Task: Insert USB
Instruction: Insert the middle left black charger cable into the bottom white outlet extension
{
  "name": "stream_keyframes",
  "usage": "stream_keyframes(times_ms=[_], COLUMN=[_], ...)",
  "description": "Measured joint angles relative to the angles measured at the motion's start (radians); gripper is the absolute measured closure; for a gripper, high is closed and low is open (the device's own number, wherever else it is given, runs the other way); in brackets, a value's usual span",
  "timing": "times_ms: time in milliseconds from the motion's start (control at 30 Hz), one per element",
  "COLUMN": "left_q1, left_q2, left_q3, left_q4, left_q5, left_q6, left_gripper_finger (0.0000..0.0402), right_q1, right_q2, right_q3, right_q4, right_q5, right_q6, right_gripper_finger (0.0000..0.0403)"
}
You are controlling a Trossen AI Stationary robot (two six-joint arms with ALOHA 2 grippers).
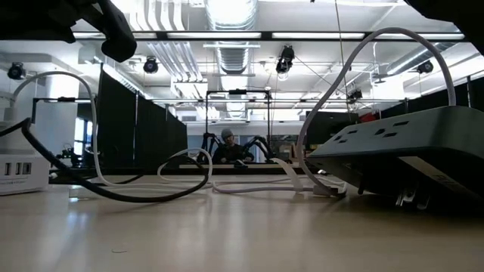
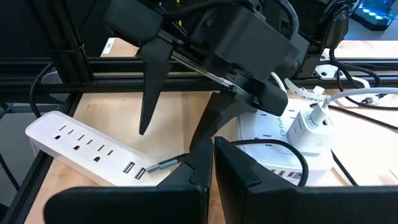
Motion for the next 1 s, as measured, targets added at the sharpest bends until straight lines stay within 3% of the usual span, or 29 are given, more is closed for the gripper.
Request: stream_keyframes(times_ms=[433,1000], left_q1=[0.058,0.232], left_q2=[0.000,-0.002], left_q3=[0.004,0.012], left_q4=[-0.003,0.002], left_q5=[0.010,0.139], left_q6=[-0.133,-0.198], left_gripper_finger=[0.0162,0.0152], right_q1=[0.007,0.015], right_q2=[0.000,0.000], right_q3=[0.000,-0.001], right_q4=[0.002,0.003], right_q5=[0.001,0.001], right_q6=[0.000,-0.003], right_gripper_finger=[0.0401,0.0401])
